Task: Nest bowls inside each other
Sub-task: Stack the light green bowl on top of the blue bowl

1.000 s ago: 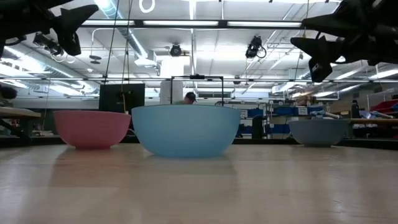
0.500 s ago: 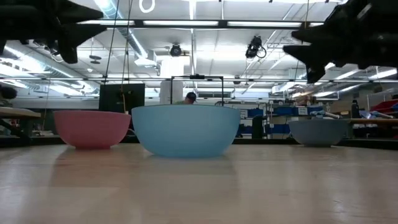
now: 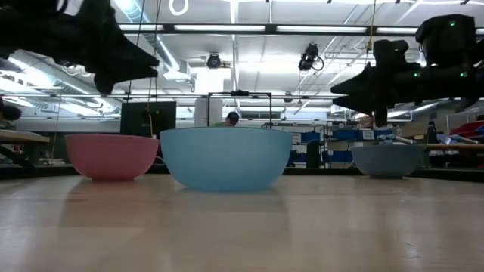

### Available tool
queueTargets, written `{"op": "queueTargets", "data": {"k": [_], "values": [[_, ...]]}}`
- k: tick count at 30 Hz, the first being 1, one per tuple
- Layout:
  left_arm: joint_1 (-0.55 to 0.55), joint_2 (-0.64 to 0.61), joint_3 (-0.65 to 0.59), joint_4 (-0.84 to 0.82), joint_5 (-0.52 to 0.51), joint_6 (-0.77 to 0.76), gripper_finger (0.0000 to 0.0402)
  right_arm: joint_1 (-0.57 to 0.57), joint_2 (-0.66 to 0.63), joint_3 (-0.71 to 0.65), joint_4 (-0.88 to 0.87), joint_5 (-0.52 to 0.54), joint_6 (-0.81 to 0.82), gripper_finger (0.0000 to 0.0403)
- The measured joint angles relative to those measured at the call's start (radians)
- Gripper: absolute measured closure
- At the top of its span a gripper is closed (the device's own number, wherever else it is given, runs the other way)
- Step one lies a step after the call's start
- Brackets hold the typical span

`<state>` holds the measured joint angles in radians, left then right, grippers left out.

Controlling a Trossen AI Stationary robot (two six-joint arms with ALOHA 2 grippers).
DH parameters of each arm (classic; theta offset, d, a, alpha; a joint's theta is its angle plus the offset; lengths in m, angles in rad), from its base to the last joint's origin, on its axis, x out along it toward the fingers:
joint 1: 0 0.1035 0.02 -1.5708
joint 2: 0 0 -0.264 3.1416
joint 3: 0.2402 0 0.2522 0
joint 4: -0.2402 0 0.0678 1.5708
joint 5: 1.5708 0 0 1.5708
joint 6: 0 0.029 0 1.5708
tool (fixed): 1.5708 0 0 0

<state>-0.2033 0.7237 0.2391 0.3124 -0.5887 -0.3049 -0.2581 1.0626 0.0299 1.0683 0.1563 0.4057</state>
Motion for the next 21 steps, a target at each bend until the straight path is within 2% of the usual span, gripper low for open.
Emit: {"op": "queueTargets", "data": {"k": [4, 9, 13, 15, 21], "values": [[0.059, 0.057, 0.076, -0.172, -0.012, 0.008, 0.0243, 0.000, 0.000, 0.000, 0.000, -0.002, -0.010, 0.0247], [0.162, 0.063, 0.218, -0.418, -0.011, 0.036, 0.0243, 0.000, 0.000, 0.000, -0.008, -0.002, -0.010, 0.0247], [0.281, 0.060, 0.382, -0.710, -0.104, -0.007, 0.0243, 0.001, 0.000, 0.000, -0.008, -0.018, 0.002, 0.0247], [0.353, 0.063, 0.460, -0.846, -0.113, -0.039, 0.0243, 0.001, 0.000, 0.000, -0.008, -0.048, 0.015, 0.0247], [0.543, 0.083, 0.586, -1.081, 0.051, -0.025, 0.0243, 0.001, 0.000, 0.000, -0.008, -0.108, 0.049, 0.0247]]}}
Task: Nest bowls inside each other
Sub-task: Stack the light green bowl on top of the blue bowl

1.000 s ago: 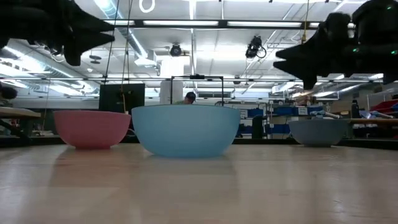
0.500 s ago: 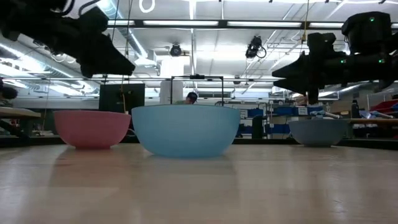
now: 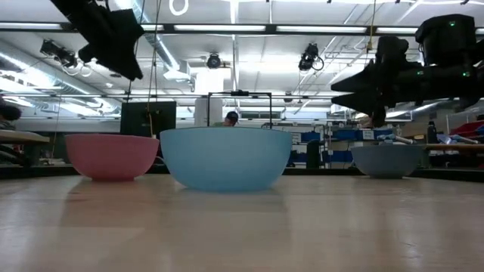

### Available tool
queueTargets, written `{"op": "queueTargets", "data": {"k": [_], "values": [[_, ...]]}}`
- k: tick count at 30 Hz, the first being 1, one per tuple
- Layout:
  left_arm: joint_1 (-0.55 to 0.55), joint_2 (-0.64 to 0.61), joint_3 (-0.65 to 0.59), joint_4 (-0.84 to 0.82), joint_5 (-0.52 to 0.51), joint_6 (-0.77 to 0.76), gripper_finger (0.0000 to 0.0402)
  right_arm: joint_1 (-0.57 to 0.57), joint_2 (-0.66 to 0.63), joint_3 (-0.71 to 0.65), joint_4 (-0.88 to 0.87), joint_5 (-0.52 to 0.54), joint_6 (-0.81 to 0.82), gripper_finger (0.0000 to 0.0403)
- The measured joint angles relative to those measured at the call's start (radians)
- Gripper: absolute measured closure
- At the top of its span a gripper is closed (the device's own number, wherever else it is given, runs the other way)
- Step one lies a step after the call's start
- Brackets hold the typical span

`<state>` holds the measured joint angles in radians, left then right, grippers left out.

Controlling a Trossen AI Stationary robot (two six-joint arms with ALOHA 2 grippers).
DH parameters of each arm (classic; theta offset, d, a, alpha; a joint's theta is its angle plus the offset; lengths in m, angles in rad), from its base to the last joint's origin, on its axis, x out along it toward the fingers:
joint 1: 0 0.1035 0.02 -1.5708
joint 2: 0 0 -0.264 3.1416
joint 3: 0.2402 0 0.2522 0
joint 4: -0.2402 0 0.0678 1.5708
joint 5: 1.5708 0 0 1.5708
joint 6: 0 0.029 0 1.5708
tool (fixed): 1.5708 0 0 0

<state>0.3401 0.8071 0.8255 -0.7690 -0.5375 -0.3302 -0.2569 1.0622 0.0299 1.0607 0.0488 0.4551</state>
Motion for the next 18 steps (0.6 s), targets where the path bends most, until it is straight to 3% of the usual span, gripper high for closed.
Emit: {"op": "queueTargets", "data": {"k": [4, 9, 12, 18], "values": [[0.117, 0.056, 0.005, -0.137, 0.100, 0.037, 0.0243, 0.000, 0.000, 0.002, 0.004, -0.028, 0.064, 0.0247], [0.200, 0.167, -0.001, -0.120, 0.240, 0.148, 0.0243, -0.005, 0.000, 0.054, -0.006, -0.143, 0.079, 0.0247], [0.232, 0.245, -0.001, -0.096, 0.263, 0.217, 0.0243, -0.017, 0.000, 0.103, -0.039, -0.237, 0.078, 0.0247], [0.316, 0.398, -0.001, -0.028, 0.265, 0.303, 0.0243, -0.044, 0.000, 0.186, -0.073, -0.327, 0.057, 0.0247]]}}
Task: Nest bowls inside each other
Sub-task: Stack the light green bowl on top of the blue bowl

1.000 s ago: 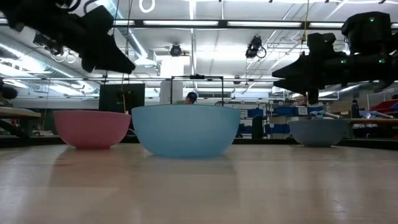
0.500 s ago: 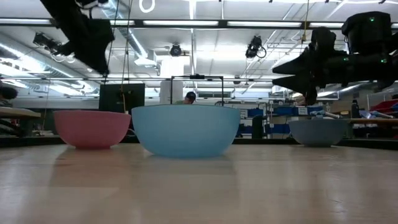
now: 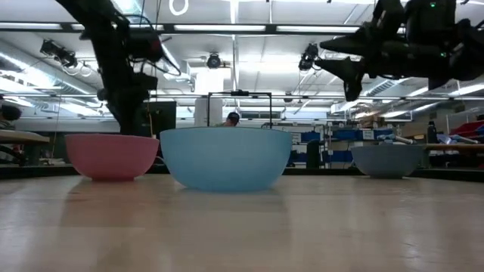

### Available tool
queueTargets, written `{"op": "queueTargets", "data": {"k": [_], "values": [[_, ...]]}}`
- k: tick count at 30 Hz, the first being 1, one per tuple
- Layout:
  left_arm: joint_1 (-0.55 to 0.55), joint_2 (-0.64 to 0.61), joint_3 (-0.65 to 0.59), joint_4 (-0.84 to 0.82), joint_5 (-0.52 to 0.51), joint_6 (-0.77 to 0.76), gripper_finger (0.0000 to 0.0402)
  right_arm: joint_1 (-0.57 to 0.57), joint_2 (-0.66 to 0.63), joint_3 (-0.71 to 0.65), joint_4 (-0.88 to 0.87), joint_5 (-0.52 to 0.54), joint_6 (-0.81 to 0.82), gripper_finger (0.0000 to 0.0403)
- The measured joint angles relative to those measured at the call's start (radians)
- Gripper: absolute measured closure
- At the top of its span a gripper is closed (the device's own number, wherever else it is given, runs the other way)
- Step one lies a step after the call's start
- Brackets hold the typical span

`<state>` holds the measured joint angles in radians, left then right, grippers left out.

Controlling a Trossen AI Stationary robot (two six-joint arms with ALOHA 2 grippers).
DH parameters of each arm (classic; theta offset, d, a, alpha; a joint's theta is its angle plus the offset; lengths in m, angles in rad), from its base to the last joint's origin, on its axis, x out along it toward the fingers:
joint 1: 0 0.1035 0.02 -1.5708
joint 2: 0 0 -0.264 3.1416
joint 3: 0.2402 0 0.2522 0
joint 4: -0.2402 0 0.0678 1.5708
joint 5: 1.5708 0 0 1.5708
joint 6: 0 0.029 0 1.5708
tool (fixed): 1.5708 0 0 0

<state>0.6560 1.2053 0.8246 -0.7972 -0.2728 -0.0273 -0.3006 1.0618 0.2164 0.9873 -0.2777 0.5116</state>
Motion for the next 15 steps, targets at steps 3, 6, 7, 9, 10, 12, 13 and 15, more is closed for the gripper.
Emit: {"op": "queueTargets", "data": {"k": [3, 6, 7, 9, 10, 12, 13, 15], "values": [[0.039, 0.044, 0.000, 0.022, -0.010, 0.003, 0.0243, -0.012, 0.000, 0.029, -0.021, -0.012, -0.016, 0.0247], [0.065, 0.057, 0.000, 0.037, -0.010, 0.016, 0.0243, -0.024, 0.000, 0.034, -0.025, -0.015, -0.019, 0.0247], [0.073, 0.061, 0.000, 0.036, -0.009, 0.017, 0.0243, -0.028, 0.000, 0.034, -0.025, -0.015, -0.019, 0.0247], [0.092, 0.070, 0.001, 0.035, 0.011, 0.020, 0.0243, -0.034, 0.000, 0.034, -0.025, -0.014, -0.019, 0.0247], [0.102, 0.074, 0.001, 0.030, 0.021, 0.021, 0.0243, -0.037, 0.000, 0.034, -0.025, -0.014, -0.019, 0.0247], [0.117, 0.085, 0.001, 0.017, 0.028, 0.022, 0.0243, -0.043, 0.000, 0.034, -0.025, -0.014, -0.018, 0.0247], [0.124, 0.091, 0.001, 0.011, 0.027, 0.021, 0.0243, -0.047, 0.000, 0.034, -0.023, -0.015, -0.017, 0.0247], [0.133, 0.097, 0.001, 0.011, 0.024, 0.019, 0.0243, -0.052, -0.001, 0.035, -0.018, -0.014, -0.009, 0.0247]]}}
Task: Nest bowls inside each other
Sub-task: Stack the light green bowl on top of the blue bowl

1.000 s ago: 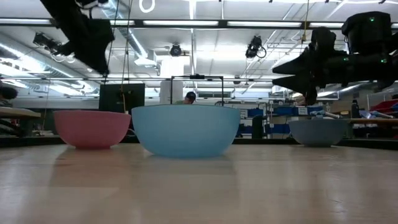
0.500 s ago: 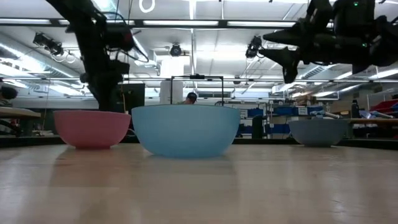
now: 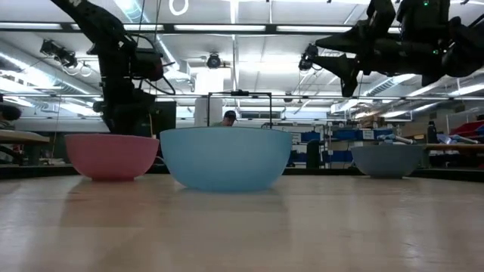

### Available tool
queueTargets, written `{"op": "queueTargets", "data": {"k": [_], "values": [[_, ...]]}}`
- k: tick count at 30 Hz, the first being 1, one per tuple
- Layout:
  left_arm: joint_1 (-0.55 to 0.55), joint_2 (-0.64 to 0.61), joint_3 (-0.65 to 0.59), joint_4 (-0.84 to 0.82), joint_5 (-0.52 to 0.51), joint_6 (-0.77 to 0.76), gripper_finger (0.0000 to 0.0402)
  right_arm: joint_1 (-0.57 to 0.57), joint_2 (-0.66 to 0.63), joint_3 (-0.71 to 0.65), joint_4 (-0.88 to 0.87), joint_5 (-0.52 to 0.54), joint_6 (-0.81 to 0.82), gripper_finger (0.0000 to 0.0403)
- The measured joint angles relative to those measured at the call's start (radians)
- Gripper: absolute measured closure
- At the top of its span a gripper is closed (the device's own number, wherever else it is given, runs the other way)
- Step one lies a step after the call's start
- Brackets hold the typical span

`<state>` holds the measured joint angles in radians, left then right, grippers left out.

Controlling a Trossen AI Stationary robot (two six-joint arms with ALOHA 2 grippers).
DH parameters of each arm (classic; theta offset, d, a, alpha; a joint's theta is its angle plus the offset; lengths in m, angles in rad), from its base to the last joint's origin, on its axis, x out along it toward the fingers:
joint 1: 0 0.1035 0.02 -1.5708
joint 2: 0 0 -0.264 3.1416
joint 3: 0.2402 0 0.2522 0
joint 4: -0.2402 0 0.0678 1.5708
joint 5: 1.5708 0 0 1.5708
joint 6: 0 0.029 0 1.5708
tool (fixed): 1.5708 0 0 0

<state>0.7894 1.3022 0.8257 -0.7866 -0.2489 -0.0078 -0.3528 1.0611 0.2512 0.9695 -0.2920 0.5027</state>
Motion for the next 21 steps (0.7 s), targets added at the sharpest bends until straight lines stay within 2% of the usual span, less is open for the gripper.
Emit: {"op": "queueTargets", "data": {"k": [10, 21], "values": [[0.030, 0.007, 0.000, 0.002, 0.035, 0.005, 0.0243, -0.029, 0.000, 0.000, 0.014, 0.000, 0.036, 0.0247], [0.031, 0.164, 0.001, 0.037, 0.060, 0.007, 0.0244, -0.032, -0.002, 0.000, 0.057, 0.001, 0.050, 0.0247]]}}
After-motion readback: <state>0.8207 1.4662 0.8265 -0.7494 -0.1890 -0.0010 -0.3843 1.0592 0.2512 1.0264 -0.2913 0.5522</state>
